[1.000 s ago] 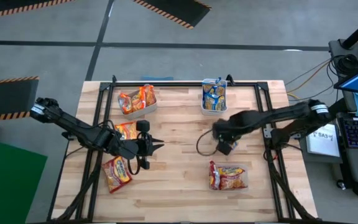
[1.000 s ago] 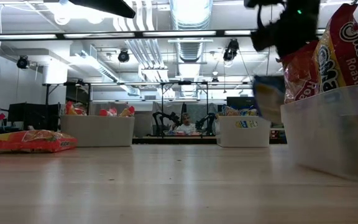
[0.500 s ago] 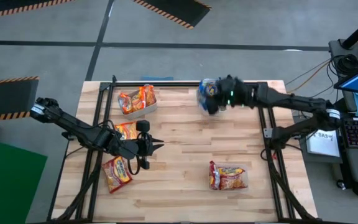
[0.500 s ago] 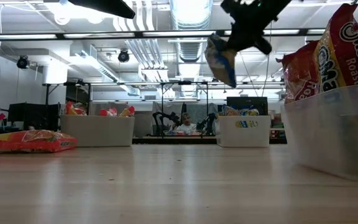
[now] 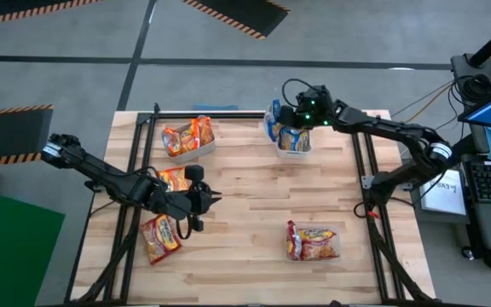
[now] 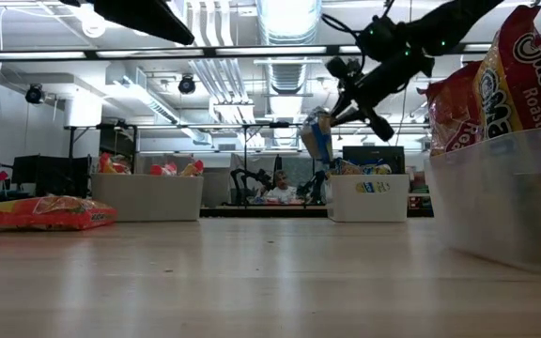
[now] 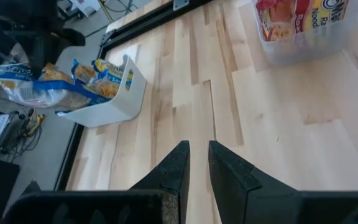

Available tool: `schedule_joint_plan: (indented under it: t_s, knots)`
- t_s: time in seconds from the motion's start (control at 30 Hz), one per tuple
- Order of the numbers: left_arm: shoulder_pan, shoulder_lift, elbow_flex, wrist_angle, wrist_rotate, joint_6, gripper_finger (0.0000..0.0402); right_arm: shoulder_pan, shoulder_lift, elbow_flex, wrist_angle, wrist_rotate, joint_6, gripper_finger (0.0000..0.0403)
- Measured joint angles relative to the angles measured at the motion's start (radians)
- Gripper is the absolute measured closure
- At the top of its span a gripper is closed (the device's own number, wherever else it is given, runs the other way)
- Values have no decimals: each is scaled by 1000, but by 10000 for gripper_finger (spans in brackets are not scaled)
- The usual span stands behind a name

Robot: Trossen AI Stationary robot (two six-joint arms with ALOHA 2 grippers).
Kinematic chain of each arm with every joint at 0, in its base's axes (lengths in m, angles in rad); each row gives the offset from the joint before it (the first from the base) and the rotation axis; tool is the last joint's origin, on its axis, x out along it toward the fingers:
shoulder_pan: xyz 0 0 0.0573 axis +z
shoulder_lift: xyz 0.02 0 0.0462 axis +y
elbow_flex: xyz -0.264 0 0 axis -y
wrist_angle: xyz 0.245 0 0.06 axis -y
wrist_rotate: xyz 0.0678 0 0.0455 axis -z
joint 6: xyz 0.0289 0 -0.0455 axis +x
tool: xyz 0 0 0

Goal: Sort Maruchan noodles
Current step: Put the blue noodle pack into the white bin

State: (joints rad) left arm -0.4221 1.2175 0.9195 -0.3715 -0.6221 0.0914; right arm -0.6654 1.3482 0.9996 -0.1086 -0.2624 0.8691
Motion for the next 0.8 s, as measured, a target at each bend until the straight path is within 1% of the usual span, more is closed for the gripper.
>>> schedule_joint_plan:
  t_s: [0.13,0.27,0.47,0.6,0.8]
  knots:
    - [0,0,0,-21,0,-22,359,-5,3,-9,18,19,2,394]
    - [0,0,0,-22,0,-32,359,-14,-22,-9,1,25,-18,394]
    - [0,0,0,-28,0,-52,359,-24,-52,-10,-121,107,-103,394]
    - [0,0,0,-28,0,-57,359,-22,-56,-12,-123,111,-129,394]
    - [0,0,0,-28,0,-60,359,-23,-24,-34,-126,125,-176,394]
